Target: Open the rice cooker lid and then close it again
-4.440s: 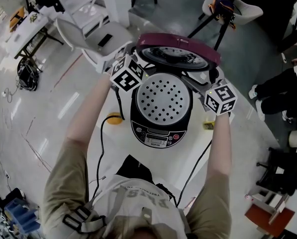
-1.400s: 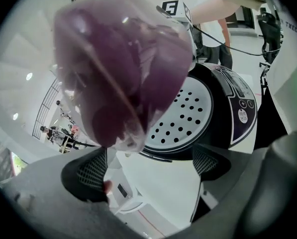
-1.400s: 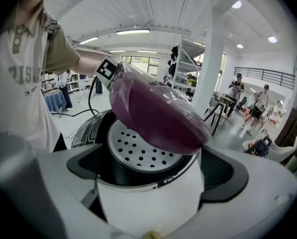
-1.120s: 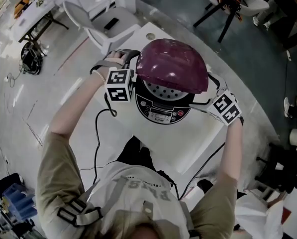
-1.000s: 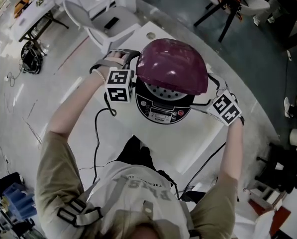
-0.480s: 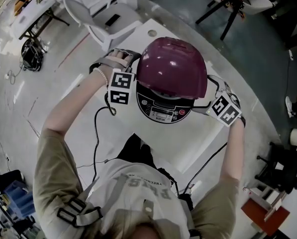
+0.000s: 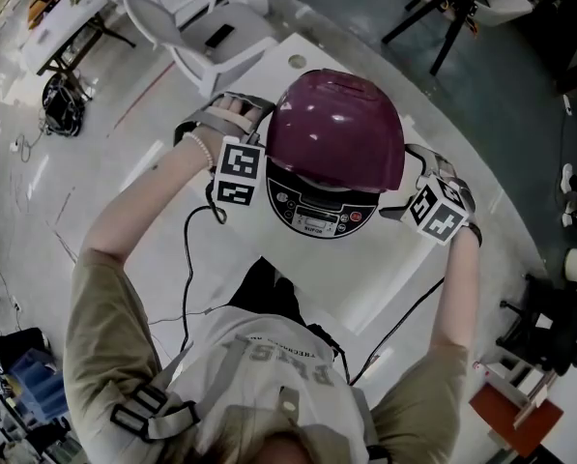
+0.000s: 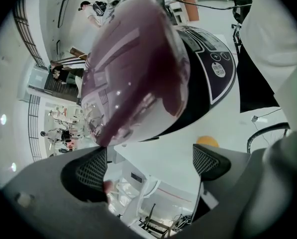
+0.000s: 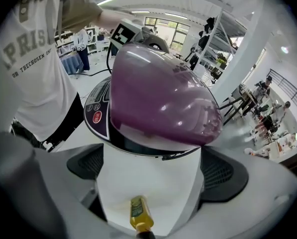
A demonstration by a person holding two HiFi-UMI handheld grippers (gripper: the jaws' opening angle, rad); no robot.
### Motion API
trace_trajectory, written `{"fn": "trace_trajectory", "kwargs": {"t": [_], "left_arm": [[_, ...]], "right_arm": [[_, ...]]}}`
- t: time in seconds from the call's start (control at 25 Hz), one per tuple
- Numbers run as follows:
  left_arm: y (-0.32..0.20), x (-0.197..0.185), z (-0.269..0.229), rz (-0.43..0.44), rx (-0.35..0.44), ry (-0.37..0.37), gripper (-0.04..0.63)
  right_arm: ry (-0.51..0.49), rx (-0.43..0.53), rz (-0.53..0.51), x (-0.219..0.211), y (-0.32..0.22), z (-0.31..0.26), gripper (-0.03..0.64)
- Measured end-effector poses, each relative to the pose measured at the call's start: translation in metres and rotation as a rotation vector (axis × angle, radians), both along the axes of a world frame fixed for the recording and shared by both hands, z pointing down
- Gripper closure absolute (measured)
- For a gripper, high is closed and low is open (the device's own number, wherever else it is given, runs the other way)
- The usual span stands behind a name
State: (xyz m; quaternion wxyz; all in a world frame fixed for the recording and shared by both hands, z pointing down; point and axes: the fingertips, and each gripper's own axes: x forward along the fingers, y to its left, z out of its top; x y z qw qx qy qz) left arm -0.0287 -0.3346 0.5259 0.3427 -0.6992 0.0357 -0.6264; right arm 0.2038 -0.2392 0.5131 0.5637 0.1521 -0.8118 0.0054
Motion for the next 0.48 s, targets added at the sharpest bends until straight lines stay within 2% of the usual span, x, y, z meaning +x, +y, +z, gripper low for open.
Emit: {"fn": "trace_trajectory", "kwargs": {"t": [0.2, 0.48], "left_arm": [[0.003, -0.001, 0.006, 0.001, 0.008, -0.015, 0.046], [0.005, -0.001, 0.012, -0.005, 0.007, -0.003, 0.046]], "right_arm": [[0.048, 0.0, -0.021, 0.003, 0.004, 0.009, 0.035], [0.058, -0.005, -0.027, 0.003, 0.007, 0.016, 0.037]]}}
